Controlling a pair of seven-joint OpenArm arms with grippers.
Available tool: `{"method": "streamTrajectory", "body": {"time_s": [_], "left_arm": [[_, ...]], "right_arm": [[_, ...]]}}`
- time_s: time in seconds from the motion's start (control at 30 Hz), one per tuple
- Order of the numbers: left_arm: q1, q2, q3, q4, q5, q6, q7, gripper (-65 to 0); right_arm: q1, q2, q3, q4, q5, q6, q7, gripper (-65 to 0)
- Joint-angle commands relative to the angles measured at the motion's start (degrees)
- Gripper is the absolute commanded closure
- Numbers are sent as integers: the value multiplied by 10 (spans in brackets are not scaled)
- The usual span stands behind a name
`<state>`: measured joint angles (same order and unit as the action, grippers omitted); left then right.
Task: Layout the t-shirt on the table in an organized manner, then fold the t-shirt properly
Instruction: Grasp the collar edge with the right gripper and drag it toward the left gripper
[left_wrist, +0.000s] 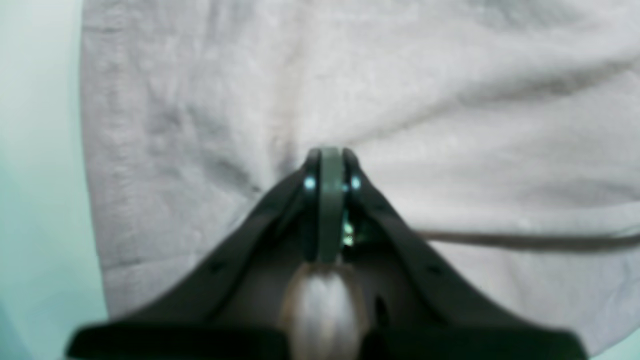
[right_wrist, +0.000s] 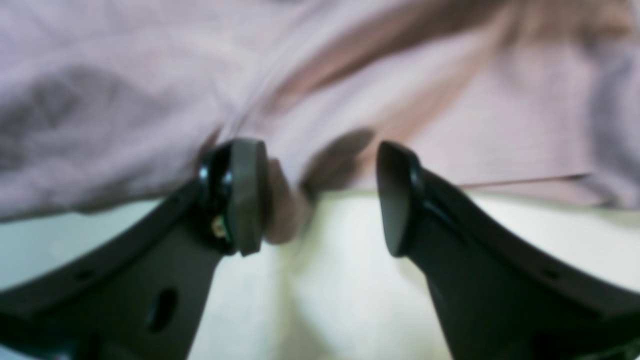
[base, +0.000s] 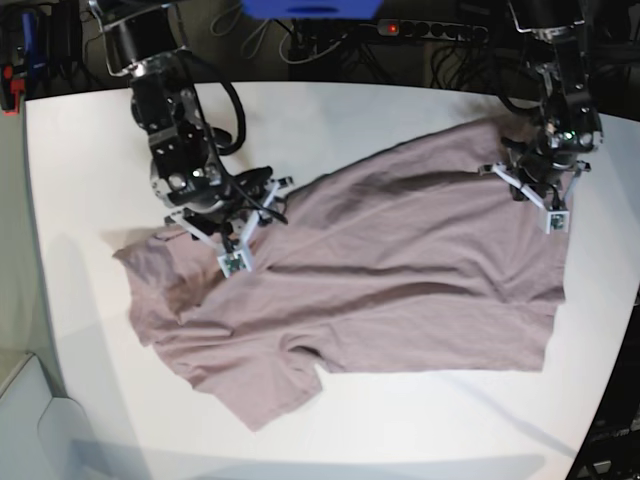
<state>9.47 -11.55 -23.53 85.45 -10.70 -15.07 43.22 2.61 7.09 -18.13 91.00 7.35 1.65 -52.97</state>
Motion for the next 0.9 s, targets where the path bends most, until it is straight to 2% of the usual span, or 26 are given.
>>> {"method": "streamTrajectory", "body": {"time_s": [0.0,0.13,0.43,0.6,0.83,0.87], "left_arm": [[-3,-4,-1,1,5,1,13,-1],[-5,-4,-1,0,5,1,13,-1],[-6,-9,-1,0,7,1,12,-1],[-6,-9,-1,0,5,1,12,-1],[-18,-9,-1,0,9,1,12,-1],[-18,-9,-1,0,9,1,12,-1]], "right_arm": [[10,-1,0,10,2,1,11,-272],[8,-2,-6,30,2,1,8,-3],[-88,-2,-7,240,2,1,-22,0],[-146,-2,-13,246,2,1,-25,0],[-209,-1,-114,246,0,0,-25,0],[-213,-1,-125,246,0,-1,-25,-19]]}}
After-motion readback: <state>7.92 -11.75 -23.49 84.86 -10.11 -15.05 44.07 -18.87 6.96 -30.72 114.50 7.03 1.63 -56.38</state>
